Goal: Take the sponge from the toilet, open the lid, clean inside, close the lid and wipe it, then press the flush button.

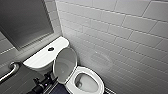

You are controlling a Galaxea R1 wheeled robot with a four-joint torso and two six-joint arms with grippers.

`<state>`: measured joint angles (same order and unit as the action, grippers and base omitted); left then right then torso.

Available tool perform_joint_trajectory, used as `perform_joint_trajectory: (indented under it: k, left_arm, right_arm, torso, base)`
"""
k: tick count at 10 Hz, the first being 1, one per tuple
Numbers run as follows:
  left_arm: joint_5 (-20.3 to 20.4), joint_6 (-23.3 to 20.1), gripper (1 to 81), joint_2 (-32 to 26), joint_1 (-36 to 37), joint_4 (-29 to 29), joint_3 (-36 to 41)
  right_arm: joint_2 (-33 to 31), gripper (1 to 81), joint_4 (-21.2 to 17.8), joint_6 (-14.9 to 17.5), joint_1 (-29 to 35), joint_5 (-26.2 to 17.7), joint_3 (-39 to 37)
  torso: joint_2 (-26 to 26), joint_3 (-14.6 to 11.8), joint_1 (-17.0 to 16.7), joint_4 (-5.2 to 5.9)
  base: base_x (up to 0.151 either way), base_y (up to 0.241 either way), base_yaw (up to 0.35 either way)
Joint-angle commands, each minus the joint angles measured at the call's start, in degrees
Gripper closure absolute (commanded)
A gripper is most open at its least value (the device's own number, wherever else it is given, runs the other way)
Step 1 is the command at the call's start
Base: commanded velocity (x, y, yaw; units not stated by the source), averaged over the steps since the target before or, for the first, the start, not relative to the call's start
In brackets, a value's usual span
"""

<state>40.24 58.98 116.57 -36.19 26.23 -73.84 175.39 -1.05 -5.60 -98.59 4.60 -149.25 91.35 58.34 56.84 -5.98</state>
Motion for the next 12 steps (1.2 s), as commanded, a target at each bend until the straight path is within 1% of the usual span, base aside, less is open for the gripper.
perform_joint_trajectory:
  k: [1, 2, 3, 4, 5, 6, 7, 8, 9, 10, 11, 12]
  left_arm:
    - [7.04, -8.18, 1.0, -8.88, 1.45, -7.07, -1.75]
    - [7.65, -8.00, 1.0, -9.50, -1.03, -7.16, -2.89]
    - [9.41, -7.57, 1.0, -10.29, -3.22, -7.86, -3.68]
    - [10.30, -7.39, 1.0, -10.82, -4.54, -8.91, -3.42]
    - [10.38, -7.21, 1.0, -10.82, -6.38, -11.10, -3.16]
    - [10.12, -7.30, 1.0, -10.04, -8.49, -14.52, -3.33]
    - [8.55, -7.39, 1.0, -7.93, -10.86, -19.79, -4.38]
    - [5.91, -7.30, 1.0, -5.39, -14.02, -26.72, -6.40]
    - [2.94, -7.39, 1.0, -2.23, -17.19, -35.49, -9.64]
    - [-1.34, -7.21, 1.0, 0.57, -20.16, -45.19, -13.05]
    - [-7.46, -7.21, 1.0, 3.04, -23.24, -55.04, -15.78]
    - [-15.70, -7.21, 1.0, 5.23, -25.36, -64.72, -16.60]
  right_arm:
    - [0.34, 81.1, 0.78, 0.32, -2.45, -5.56, 1.16]
    - [0.42, 81.1, 1.05, 0.67, -2.37, -5.56, 1.25]
    - [0.52, 81.1, 1.22, 0.76, -2.37, -5.56, 1.52]
    - [0.43, 81.1, 1.22, 1.20, -2.45, -5.56, 1.69]
    - [0.25, 81.1, 1.14, 1.29, -2.45, -5.56, 1.60]
    - [0.16, 81.1, 1.05, 1.29, -2.19, -5.56, 1.52]
    - [0.08, 81.1, 1.05, 1.29, -1.84, -5.56, 1.60]
    - [0.08, 81.1, 1.14, 1.29, -1.75, -5.56, 1.60]
    - [-0.01, 81.1, 1.14, 1.29, -1.31, -5.56, 1.43]
    - [-0.44, 81.1, 1.14, 1.29, -0.79, -5.56, 1.26]
    - [-1.49, 81.1, 1.05, 1.29, -0.17, -5.47, 1.52]
    - [-2.29, 81.1, 1.22, 1.55, 0.52, -5.47, 1.69]
  torso:
    - [0.00, 0.00, 0.00, 0.00]
    - [0.00, 0.00, 0.00, 0.00]
    - [0.00, 0.00, 0.00, 0.00]
    - [0.02, 0.00, 0.00, 0.00]
    - [0.02, 0.00, 0.00, 0.00]
    - [0.02, 0.00, 0.00, 0.00]
    - [0.02, 0.00, 0.00, 0.00]
    - [0.02, 0.00, 0.00, 0.00]
    - [0.02, -0.02, 0.00, 0.00]
    - [0.02, -0.02, 0.00, 0.00]
    - [0.02, -0.02, 0.00, 0.00]
    - [0.02, -0.02, 0.00, 0.00]
  base:
    - [0.000, 0.000, 0.000]
    - [0.000, 0.000, 0.000]
    - [0.000, 0.000, 0.000]
    - [0.000, 0.000, 0.000]
    - [0.000, 0.000, 0.000]
    - [0.000, 0.000, 0.000]
    - [0.000, 0.000, 0.000]
    - [0.000, 0.000, 0.000]
    - [0.000, 0.000, 0.000]
    - [0.000, 0.000, 0.000]
    - [0.000, 0.000, 0.000]
    - [0.000, 0.000, 0.000]
